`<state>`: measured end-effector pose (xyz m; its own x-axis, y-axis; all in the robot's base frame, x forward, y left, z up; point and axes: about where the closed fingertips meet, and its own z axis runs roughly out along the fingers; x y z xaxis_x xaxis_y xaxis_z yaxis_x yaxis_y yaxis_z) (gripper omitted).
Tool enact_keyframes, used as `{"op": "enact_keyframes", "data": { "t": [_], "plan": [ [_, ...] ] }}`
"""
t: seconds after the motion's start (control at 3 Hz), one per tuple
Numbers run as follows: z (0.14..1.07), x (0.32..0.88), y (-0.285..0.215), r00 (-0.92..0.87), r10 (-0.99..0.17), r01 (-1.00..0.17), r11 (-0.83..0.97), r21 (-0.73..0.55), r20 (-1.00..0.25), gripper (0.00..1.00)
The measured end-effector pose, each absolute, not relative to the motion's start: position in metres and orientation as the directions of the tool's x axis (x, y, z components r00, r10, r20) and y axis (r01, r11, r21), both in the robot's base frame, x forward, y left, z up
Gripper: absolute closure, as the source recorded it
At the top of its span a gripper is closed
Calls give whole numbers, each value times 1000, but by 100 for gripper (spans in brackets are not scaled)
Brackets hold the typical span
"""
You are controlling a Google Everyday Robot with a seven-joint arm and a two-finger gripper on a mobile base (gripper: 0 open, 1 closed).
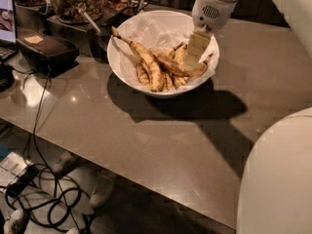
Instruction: Pick banana from white bowl
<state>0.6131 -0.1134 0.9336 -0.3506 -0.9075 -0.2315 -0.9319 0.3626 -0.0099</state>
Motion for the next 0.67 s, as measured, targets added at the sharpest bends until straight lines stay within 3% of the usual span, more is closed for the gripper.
{"op": "enact_keyframes", "data": {
  "t": [0.67],
  "plan": [
    [928, 617, -112, -345, -917, -934, 356, -19, -199, 44]
  ]
}}
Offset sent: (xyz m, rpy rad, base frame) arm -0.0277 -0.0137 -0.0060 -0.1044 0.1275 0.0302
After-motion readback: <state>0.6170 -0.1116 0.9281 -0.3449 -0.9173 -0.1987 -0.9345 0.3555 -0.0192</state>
